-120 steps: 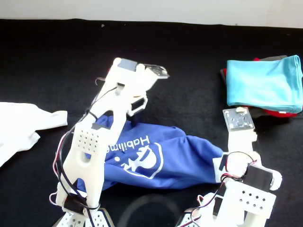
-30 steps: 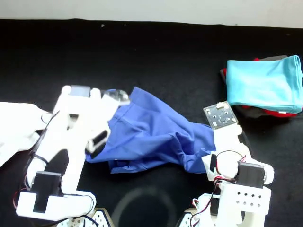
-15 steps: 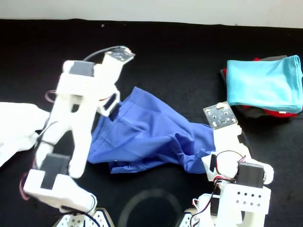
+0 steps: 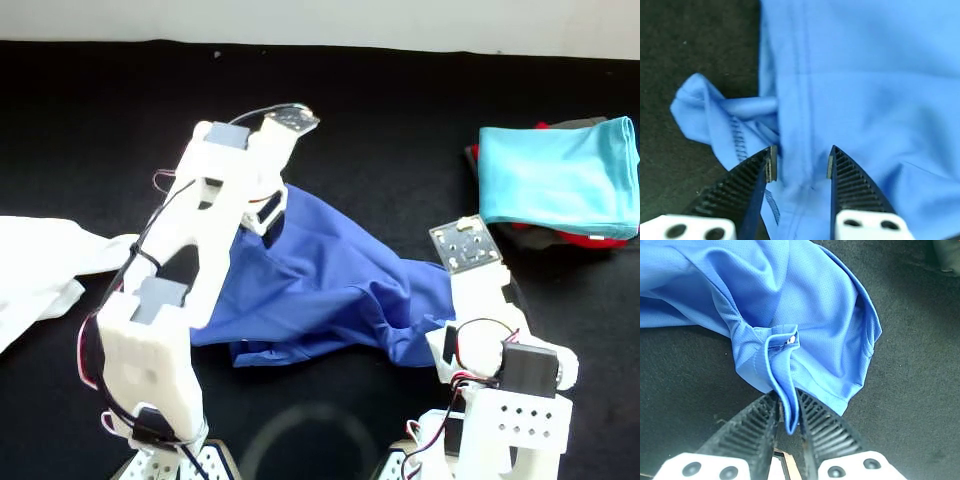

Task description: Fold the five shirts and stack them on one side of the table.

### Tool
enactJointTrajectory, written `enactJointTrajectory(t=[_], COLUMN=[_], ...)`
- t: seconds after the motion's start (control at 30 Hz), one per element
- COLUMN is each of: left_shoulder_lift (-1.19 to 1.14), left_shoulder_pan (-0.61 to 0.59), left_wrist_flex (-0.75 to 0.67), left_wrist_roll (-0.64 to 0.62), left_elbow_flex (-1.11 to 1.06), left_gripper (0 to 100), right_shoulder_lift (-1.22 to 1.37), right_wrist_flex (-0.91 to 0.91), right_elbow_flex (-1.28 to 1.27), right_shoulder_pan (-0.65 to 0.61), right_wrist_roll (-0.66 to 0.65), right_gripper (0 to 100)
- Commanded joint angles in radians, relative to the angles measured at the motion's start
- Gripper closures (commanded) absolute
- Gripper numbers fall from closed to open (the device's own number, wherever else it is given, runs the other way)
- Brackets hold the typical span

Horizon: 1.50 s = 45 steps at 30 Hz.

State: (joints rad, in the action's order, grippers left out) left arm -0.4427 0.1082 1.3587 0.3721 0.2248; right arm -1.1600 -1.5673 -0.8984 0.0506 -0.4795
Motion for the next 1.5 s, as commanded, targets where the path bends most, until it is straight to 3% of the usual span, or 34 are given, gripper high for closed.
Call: enactJointTrajectory(t=[0.0,0.37,0.53,0.8,1.07,1.23,1.47], left_shoulder_lift=[-0.024,-0.035,-0.039,-0.030,0.166,0.302,0.406], left_shoulder_pan=[-0.022,0.047,0.068,0.062,0.058,0.021,-0.001], left_wrist_flex=[0.043,0.207,0.250,0.261,0.396,0.394,0.391], left_wrist_roll=[-0.006,-0.009,-0.005,-0.005,-0.005,-0.006,-0.009], left_elbow_flex=[0.062,0.065,0.059,0.073,0.334,0.450,0.582], left_gripper=[82,83,93,100,99,99,99], right_shoulder_lift=[-0.012,-0.012,-0.012,-0.013,-0.007,0.145,0.521], right_wrist_flex=[0.013,0.015,0.015,0.015,0.219,0.275,0.222], right_elbow_flex=[0.002,0.002,0.002,0.002,0.027,0.265,0.822], right_shoulder_pan=[-0.001,-0.002,-0.001,0.001,0.054,0.131,0.168], right_wrist_roll=[-0.008,-0.008,-0.008,-0.008,0.000,-0.002,-0.002], right_gripper=[99.3,99.3,99.3,99.3,99.3,99.3,99.3])
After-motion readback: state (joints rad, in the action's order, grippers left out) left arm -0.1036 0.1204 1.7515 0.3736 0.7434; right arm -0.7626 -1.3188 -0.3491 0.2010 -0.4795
